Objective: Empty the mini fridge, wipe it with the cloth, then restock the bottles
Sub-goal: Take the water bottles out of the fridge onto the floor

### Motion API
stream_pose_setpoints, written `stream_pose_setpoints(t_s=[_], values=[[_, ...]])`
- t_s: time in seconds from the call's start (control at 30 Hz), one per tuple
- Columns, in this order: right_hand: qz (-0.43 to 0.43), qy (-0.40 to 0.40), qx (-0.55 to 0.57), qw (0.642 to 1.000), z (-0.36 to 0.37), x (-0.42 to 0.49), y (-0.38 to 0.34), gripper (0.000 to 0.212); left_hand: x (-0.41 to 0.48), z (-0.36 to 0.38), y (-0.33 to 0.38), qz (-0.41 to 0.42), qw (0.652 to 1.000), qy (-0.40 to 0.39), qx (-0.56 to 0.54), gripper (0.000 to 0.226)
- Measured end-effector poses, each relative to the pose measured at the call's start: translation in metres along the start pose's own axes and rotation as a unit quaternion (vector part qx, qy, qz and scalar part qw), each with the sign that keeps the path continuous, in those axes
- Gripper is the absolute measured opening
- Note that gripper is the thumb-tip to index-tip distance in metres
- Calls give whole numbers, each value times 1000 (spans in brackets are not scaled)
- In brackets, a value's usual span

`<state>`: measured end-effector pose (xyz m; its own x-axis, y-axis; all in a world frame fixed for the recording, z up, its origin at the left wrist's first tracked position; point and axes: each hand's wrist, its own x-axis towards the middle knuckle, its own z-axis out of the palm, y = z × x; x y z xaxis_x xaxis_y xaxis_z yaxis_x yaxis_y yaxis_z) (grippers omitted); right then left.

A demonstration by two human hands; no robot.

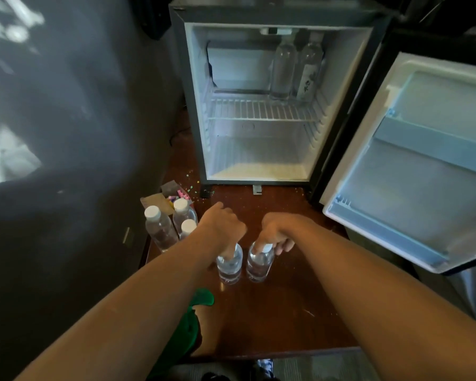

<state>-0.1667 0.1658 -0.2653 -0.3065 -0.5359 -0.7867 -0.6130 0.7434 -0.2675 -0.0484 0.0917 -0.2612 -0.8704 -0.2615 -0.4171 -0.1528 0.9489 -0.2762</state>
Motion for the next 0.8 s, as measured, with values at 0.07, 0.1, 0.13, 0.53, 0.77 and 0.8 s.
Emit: stream_pose_setpoints(t_s=[0.07,0.1,0.13,0.53,0.77,0.8], values=[[1,5,-11,1000,-7,-3,-5,58,1,-1,0,9,1000,-9,-6,44],[3,8,-16,1000,-11,-4,-8,57,3,-2,-2,12,999,-17,-27,48],[1,18,-28,999,-18,-4,-11,57,4,-5,-4,11,997,-21,-67,52],[-87,427,195,879,-178,-12,-23,36,57,-143,-112,-211,836,244,-444,41],[-107,523,294,793,-267,-4,-11,38,125,-209,-138,-248,679,320,-613,50],[-101,524,302,790,-278,2,-8,41,137,-215,-140,-254,667,320,-623,47]])
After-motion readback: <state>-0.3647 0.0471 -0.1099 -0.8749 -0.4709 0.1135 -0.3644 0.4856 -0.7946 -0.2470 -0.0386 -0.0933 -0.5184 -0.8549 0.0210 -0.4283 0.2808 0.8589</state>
